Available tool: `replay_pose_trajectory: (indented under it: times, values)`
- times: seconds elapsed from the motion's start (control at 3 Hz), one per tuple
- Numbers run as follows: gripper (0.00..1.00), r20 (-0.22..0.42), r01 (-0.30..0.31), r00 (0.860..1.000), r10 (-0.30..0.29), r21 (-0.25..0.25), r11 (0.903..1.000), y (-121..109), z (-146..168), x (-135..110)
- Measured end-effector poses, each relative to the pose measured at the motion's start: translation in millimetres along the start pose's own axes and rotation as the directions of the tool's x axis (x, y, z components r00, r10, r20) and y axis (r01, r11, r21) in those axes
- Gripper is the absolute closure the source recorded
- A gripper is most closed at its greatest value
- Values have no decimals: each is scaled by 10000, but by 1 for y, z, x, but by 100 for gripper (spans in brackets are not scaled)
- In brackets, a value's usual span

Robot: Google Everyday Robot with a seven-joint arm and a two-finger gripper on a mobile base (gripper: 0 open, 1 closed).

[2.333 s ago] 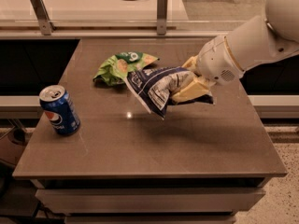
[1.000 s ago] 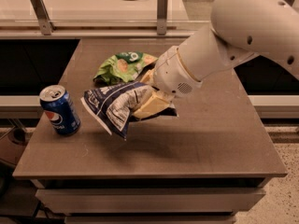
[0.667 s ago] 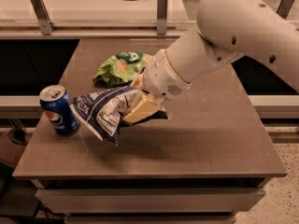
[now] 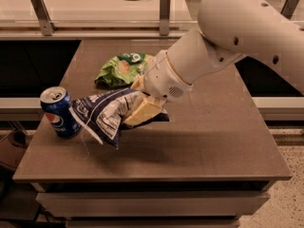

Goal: Move blue chip bag near pepsi can

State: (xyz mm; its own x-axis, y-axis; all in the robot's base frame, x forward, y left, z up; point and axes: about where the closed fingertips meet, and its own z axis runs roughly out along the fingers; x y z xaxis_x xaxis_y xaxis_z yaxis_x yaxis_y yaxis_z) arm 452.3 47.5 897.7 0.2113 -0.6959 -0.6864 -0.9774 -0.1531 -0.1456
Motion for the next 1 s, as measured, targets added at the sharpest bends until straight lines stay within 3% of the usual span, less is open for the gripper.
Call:
replay_pose_trajectory:
  times: [0.67,1.0]
  values:
    - [13,-31,78,10000,-78,-18,10000,2,1,-4]
    - [0,-46,114,9999,-114,-25,9999,3,1,-6]
